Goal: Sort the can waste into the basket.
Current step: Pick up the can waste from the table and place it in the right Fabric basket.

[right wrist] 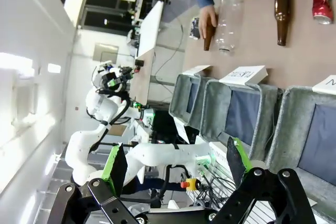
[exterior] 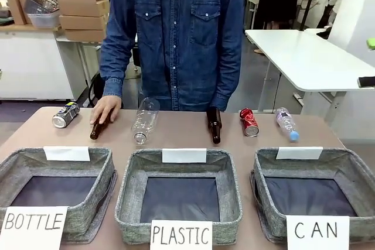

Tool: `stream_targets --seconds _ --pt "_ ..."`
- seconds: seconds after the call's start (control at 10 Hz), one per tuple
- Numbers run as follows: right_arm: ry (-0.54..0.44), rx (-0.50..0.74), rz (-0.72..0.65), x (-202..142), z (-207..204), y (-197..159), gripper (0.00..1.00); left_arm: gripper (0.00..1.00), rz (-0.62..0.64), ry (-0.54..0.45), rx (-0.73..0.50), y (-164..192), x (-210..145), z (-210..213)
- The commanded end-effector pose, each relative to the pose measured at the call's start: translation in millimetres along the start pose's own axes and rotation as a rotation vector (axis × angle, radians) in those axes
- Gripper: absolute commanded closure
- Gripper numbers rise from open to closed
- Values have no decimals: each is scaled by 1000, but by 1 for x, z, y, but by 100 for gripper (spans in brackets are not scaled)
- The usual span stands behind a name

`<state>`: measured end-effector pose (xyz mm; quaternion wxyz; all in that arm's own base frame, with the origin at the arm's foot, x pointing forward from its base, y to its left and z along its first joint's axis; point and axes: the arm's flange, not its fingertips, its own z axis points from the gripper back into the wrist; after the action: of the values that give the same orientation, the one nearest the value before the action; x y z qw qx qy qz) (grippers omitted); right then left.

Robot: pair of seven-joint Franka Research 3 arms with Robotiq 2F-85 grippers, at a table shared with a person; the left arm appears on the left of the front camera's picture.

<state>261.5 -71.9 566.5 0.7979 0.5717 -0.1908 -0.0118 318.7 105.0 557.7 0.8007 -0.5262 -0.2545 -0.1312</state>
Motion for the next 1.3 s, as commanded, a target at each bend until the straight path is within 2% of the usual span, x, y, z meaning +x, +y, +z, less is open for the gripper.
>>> stream_targets --seconds 0.0,0.1,0.2,0.3,0.5,0.7,0.9,1.0,1.2 --pt "-6 19 30 4 -1 2 0 0 51 59 164 21 38 5" --pt "-6 19 30 4 -1 2 0 0 86 115 145 33 53 0" --pt "-6 19 30 4 -1 2 0 0 66 151 75 33 56 -3" --pt "-6 19 30 4 -1 2 0 0 40 130 3 28 54 9" --pt "-6 19 30 4 -1 2 0 0 -86 204 -269 1 25 67" --pt "-6 19 30 4 -1 2 0 0 -195 186 -276 -31 -32 120" --pt "-6 19 30 4 -1 2 0 0 -183 21 -247 -38 -77 170" --pt "-6 19 30 4 -1 2 0 0 -150 -30 -244 -35 -90 184" --pt "-6 19 30 4 -1 2 0 0 -134 -47 -267 -27 -100 192"
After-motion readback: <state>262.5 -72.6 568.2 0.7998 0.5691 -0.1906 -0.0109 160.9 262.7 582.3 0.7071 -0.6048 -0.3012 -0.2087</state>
